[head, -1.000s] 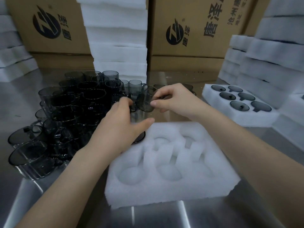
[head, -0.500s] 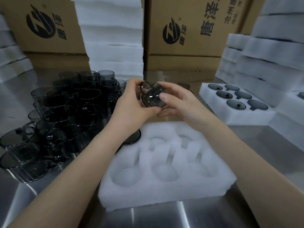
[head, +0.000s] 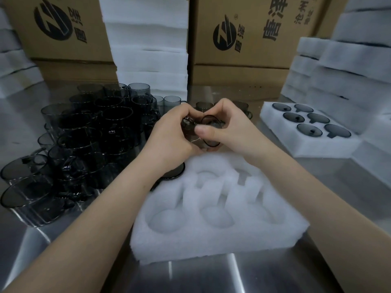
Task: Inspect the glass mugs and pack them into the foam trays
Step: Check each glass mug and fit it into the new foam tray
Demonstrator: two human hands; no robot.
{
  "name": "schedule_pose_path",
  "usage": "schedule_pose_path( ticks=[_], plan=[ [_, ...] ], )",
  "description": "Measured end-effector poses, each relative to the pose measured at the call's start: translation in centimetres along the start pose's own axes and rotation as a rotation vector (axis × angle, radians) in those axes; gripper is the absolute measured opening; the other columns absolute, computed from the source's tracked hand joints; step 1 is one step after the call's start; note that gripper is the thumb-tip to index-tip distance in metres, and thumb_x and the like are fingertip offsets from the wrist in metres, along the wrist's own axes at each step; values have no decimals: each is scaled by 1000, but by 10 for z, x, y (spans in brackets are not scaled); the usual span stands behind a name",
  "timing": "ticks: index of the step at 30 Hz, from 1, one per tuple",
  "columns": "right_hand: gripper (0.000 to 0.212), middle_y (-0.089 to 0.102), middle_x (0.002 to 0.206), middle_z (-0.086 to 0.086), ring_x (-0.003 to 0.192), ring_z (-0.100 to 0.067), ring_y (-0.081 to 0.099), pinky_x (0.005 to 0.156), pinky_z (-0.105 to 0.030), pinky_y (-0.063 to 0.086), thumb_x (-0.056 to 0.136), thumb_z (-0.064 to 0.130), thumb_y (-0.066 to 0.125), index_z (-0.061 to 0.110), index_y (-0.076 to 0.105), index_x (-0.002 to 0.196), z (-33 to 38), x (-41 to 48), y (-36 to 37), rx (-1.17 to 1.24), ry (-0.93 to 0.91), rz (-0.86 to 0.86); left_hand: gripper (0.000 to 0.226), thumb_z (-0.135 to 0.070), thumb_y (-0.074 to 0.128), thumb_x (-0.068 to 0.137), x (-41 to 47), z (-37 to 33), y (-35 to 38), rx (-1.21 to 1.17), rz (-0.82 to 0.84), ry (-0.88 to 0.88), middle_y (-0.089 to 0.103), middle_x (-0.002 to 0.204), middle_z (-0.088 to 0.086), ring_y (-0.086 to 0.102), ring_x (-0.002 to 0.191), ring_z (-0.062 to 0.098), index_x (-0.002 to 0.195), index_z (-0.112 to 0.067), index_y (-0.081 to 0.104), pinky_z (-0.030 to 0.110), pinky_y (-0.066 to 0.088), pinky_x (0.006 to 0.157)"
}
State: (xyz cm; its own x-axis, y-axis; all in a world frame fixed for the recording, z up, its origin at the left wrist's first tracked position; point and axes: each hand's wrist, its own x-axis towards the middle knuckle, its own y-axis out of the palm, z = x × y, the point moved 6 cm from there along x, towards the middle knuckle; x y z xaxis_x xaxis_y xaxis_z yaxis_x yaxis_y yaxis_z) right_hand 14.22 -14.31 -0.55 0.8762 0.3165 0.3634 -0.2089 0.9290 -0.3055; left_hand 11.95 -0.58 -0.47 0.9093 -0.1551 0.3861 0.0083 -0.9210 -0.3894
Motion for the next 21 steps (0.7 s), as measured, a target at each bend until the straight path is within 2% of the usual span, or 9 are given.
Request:
schedule_pose_path(
  ticks=[2,4,7,9,13,16,17,19,21],
  plan=[
    [31,66,70,21,67,7,60,60,-11,45,73,26,82,18,53,82,2,2,-3,9,-14,-63,55,6,83,55,1,-2,0,23,0,28,67,96,-4,60,84,12,92,-28,62,26,49,75],
    [26,66,66,21,63,7,59,59,-11,44,81,23,79,18,53,76,4,1,-5,10,-27,-108,55,5,84,54,1,-3,-1,32,-2,45,66,90,-9,61,81,12,87,-31,59,29,51,75],
    [25,62,61,13,56,-5,59,51,-23,51,91,25,68,17,53,73,4,0,-7,53,13,-156,59,7,86,52,1,-2,0,-2,-2,34,65,86,-14,61,79,11,85,-33,58,34,54,78],
    [24,63,64,2,51,-16,60,46,-30,51,96,26,61,15,55,75,2,-1,-8,127,75,-149,63,11,86,50,1,-1,-1,-72,-4,9,66,87,-15,63,79,7,85,-35,60,33,55,78],
    [19,70,75,-5,49,-22,60,49,-29,52,102,21,49,15,66,101,1,-2,-6,249,126,-22,60,17,83,52,1,4,-5,-243,-3,-61,69,82,-7,66,73,8,89,-27,64,22,55,67],
    [31,71,84,-1,57,-18,61,60,-29,53,103,16,43,11,58,128,0,-3,-3,365,130,105,60,20,79,54,1,7,-10,-359,8,-119,67,88,2,67,69,12,93,-23,64,25,53,56],
    [35,71,89,-1,61,-18,62,64,-29,54,101,14,44,11,54,134,1,-4,-1,402,127,149,60,20,79,55,1,7,-13,-371,12,-126,67,90,2,68,70,14,95,-22,64,27,55,58],
    [44,69,104,-4,69,-19,64,72,-31,55,96,12,50,11,48,140,2,-6,4,457,107,227,62,20,79,55,1,7,-19,-370,19,-122,67,96,1,71,78,19,100,-20,64,35,59,73],
    [49,66,114,-7,73,-20,65,76,-33,55,92,8,56,13,47,140,3,-6,7,481,93,282,61,18,78,56,-1,7,-23,-379,23,-131,66,103,7,72,86,28,103,-18,63,46,56,87]
  ],
)
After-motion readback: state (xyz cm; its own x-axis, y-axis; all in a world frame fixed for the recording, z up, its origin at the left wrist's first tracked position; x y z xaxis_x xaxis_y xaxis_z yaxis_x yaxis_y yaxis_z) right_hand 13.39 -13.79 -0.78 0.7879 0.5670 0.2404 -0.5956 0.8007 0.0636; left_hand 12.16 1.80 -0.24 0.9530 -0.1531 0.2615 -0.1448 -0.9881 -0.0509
